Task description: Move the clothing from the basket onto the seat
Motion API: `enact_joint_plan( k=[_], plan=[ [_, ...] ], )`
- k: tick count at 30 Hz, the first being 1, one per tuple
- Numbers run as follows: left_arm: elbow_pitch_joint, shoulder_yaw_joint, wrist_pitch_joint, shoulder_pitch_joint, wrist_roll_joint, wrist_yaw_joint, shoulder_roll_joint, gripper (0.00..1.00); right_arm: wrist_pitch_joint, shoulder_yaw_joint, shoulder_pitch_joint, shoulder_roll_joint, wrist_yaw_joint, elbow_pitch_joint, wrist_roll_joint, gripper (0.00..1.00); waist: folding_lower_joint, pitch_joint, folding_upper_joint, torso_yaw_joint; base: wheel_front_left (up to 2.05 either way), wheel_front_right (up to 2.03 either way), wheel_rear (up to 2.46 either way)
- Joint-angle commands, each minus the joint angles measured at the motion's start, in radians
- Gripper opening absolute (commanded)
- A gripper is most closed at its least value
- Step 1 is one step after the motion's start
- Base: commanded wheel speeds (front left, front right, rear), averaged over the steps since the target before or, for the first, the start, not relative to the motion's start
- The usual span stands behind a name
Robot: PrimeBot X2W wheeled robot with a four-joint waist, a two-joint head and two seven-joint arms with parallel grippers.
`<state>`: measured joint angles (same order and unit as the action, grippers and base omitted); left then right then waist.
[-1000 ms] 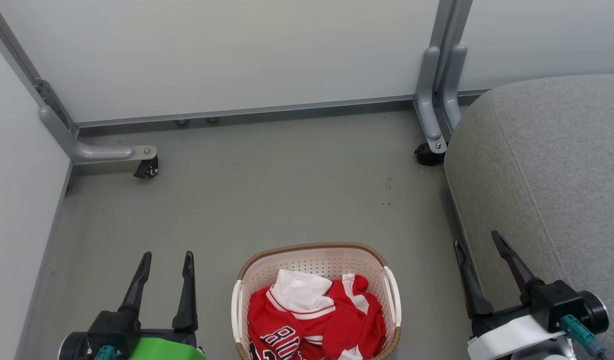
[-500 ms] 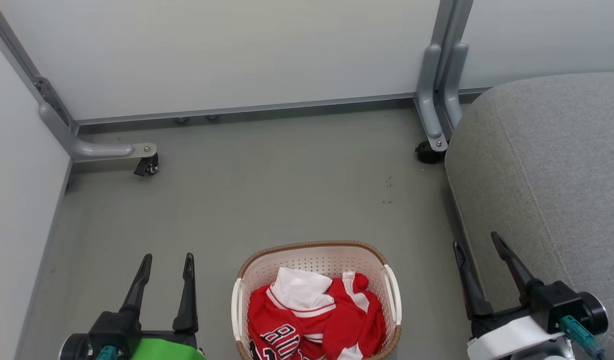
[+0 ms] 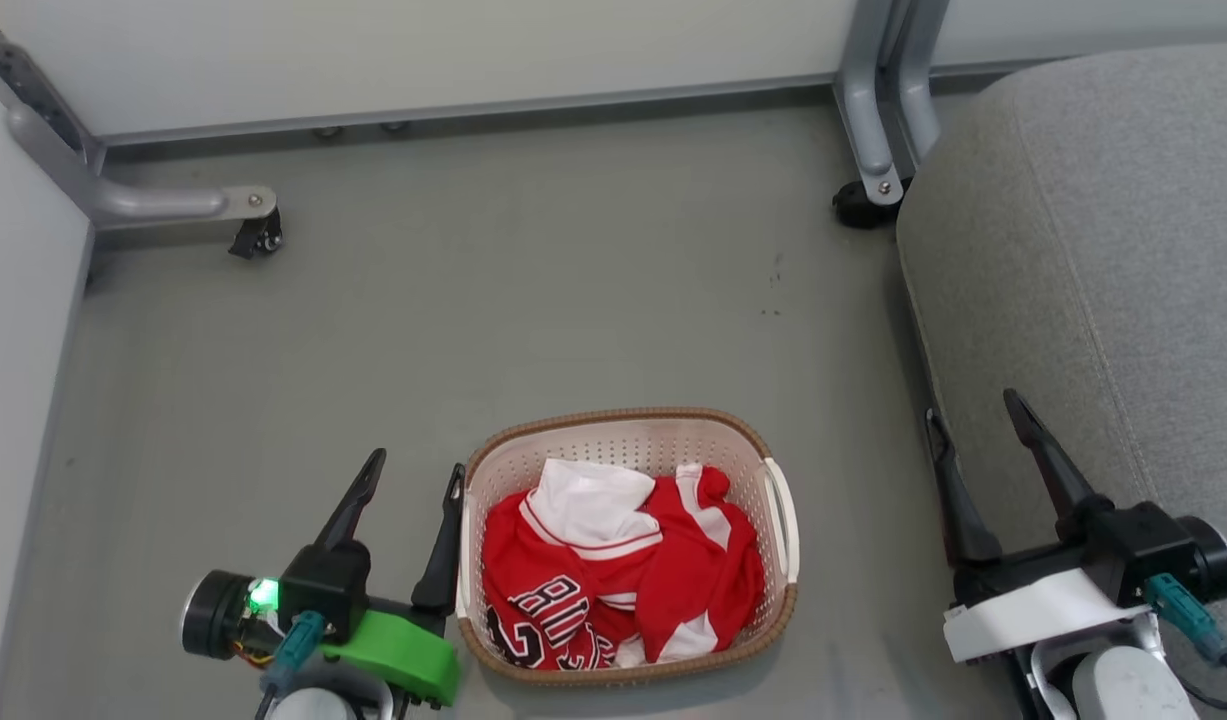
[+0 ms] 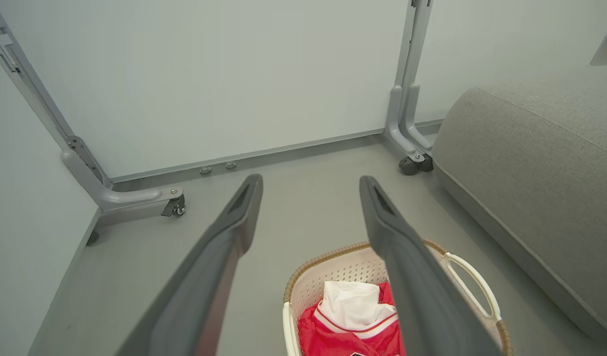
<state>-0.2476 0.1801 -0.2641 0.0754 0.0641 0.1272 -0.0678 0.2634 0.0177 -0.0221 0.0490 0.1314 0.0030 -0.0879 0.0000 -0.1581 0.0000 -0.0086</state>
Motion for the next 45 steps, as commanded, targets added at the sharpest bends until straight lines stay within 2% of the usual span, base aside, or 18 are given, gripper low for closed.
enact_joint_plan(
  k=[1, 12, 14, 25, 26, 32, 36, 40, 45],
  plan=[
    [-0.021, 0.020, -0.001, 0.049, -0.009, 0.003, -0.019, 1.00, 0.002, -0.008, -0.027, 0.003, -0.001, -0.008, -0.001, 1.00, 0.0000, -0.111, 0.0000, -0.018, 0.00, 0.00, 0.00],
    [-0.197, 0.310, 0.000, 0.331, -0.006, 0.004, -0.136, 1.00, 0.002, -0.050, -0.152, 0.003, -0.001, -0.033, -0.012, 1.00, 0.0000, -0.328, 0.0000, -0.054, 0.00, 0.00, 0.00],
    [-0.243, 0.409, 0.000, 0.406, -0.006, 0.004, -0.170, 1.00, 0.002, -0.058, -0.189, 0.003, -0.001, -0.047, -0.021, 1.00, 0.0000, -0.388, 0.0000, -0.067, 0.00, 0.00, 0.00],
    [-0.409, 0.724, 0.000, 0.662, 0.031, 0.004, -0.221, 1.00, 0.002, -0.032, -0.267, 0.003, -0.001, -0.069, -0.024, 1.00, 0.0000, -0.564, 0.0000, -0.103, 0.00, 0.00, 0.00],
    [-0.446, 0.774, -0.001, 0.709, 0.026, 0.004, -0.222, 1.00, 0.002, -0.031, -0.279, 0.003, -0.001, -0.075, -0.027, 1.00, 0.0000, -0.593, 0.0000, -0.111, 0.00, 0.00, 0.00],
    [-0.565, 0.914, 0.000, 0.814, 0.020, 0.004, -0.219, 1.00, 0.002, -0.023, -0.314, 0.002, -0.001, -0.092, -0.038, 1.00, 0.0000, -0.671, 0.0000, -0.138, 0.00, 0.00, 0.00],
    [-0.697, 1.019, 0.001, 0.891, 0.016, 0.004, -0.185, 1.00, 0.002, -0.021, -0.332, 0.002, -0.001, -0.091, -0.048, 1.00, 0.0000, -0.714, 0.0000, -0.151, 0.00, 0.00, 0.00],
    [-0.811, 1.079, 0.040, 0.941, 0.025, 0.004, -0.140, 1.00, 0.002, -0.017, -0.344, 0.002, -0.001, -0.084, -0.067, 1.00, 0.0000, -0.749, 0.0000, -0.163, 0.00, 0.00, 0.00],
    [-0.896, 1.099, 0.079, 0.991, 0.001, 0.004, -0.109, 1.00, 0.002, -0.008, -0.359, 0.002, -0.001, -0.077, -0.093, 1.00, 0.0000, -0.789, 0.0000, -0.183, 0.00, 0.00, 0.00]
  ],
)
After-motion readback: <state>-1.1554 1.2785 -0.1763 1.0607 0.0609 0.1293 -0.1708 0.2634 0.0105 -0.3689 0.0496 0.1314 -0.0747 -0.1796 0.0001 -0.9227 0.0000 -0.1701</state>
